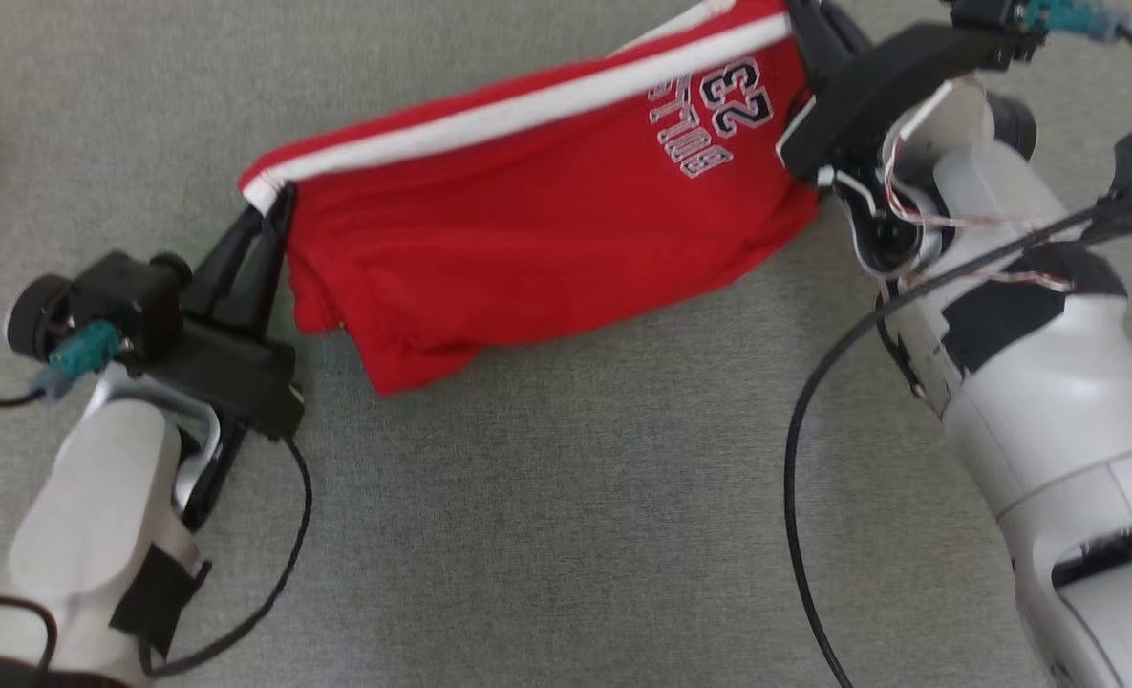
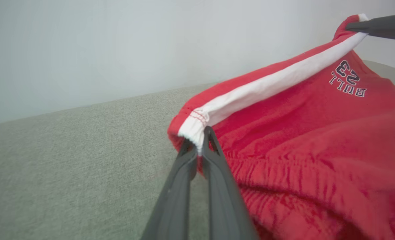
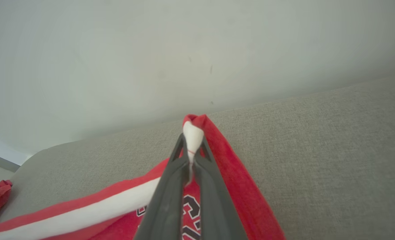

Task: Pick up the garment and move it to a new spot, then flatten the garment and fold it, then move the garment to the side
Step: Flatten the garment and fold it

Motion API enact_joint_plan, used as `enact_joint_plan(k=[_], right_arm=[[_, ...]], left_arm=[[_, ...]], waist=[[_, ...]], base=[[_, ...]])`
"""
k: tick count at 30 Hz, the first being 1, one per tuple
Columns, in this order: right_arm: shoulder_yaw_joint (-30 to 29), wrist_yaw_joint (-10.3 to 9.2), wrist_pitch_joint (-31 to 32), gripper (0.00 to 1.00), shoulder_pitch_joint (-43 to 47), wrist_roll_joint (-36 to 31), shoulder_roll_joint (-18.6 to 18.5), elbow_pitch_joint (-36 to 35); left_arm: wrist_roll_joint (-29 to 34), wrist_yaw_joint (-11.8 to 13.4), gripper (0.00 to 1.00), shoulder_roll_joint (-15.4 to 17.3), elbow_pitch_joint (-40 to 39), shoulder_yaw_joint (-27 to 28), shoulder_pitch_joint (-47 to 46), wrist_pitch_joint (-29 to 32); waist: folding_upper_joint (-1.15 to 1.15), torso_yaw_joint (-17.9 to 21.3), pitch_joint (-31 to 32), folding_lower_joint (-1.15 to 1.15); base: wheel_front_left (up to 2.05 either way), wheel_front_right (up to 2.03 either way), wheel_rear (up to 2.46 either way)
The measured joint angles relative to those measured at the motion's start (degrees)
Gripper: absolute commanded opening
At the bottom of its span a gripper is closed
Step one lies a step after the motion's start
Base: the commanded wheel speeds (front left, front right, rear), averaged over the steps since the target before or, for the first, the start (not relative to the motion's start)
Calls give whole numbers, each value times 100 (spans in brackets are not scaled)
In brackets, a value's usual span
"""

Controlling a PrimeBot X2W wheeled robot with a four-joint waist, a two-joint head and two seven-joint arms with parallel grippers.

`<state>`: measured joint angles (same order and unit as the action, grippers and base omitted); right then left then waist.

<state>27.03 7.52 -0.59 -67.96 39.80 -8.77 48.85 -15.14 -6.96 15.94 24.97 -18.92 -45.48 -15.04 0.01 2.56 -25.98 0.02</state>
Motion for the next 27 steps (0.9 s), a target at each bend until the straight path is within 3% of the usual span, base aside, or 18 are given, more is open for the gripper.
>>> enact_joint_plan(k=[10,11,12,13,14,15,27], right_arm=[[308,0,-405,0,-829,53,180,1161],[349,0,-460,4,-857,85,191,1210],[401,0,-527,52,-882,87,198,1255],[436,0,-578,100,-902,94,203,1304],[461,0,-614,100,-907,124,207,1340],[491,0,-643,100,-908,159,210,1380],[1035,0,-842,100,-704,532,64,1385]], left_arm=[[32,-45,0,-197,381,-104,-556,-9],[33,-49,0,-216,389,-109,-570,-13],[38,-51,0,-233,398,-112,-584,-13],[38,-51,34,-249,404,-120,-594,-14],[40,-51,88,-259,414,-122,-597,-14],[40,-52,100,-263,422,-123,-597,-14],[81,-51,100,-225,124,70,21,-14]], waist=[[-1,-202,-536,-2],[-1,-230,-558,-2],[-1,-254,-572,-2],[-1,-275,-580,-2],[-1,-289,-578,-2],[0,-295,-567,-2],[-1,-214,-197,-2]], base=[[0,0,0],[0,0,0],[0,0,0],[0,0,0],[0,0,0],[0,0,0],[0,0,0]])
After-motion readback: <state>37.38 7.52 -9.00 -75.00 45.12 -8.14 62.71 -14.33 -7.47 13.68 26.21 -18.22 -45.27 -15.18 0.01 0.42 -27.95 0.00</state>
